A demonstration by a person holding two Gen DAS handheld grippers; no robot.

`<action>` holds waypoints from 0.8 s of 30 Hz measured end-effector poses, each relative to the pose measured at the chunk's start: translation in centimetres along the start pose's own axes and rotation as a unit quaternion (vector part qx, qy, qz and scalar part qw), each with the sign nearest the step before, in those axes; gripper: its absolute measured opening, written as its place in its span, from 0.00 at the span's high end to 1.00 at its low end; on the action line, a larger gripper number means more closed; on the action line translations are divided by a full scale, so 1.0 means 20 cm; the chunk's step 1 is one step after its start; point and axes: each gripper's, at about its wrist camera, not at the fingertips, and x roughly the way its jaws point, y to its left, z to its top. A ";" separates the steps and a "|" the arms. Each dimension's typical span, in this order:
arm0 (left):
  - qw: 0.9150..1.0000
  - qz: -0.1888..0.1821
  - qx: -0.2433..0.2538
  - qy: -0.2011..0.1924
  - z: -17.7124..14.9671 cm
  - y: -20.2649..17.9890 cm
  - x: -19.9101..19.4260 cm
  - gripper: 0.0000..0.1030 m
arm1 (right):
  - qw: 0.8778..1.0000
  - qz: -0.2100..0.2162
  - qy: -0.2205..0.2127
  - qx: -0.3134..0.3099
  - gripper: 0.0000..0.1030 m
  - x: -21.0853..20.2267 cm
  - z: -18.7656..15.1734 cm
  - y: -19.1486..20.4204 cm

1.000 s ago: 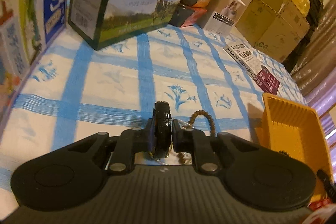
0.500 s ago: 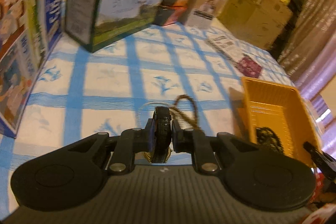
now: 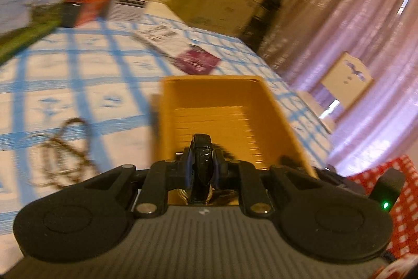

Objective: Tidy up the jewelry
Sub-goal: 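Carry the black item over the orange tray and open the left tool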

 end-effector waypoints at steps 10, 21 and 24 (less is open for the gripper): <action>0.998 -0.039 0.004 0.049 0.00 -0.17 0.38 0.86 | 1.000 0.001 0.001 0.000 0.95 0.00 0.00 0.00; 0.999 -0.044 -0.019 0.026 0.04 -0.15 0.35 0.81 | 1.000 0.000 0.004 0.002 0.95 0.01 0.00 0.01; 1.000 -0.020 -0.022 0.007 0.04 -0.09 0.26 0.78 | 1.000 0.000 0.004 0.002 0.95 0.01 0.01 0.01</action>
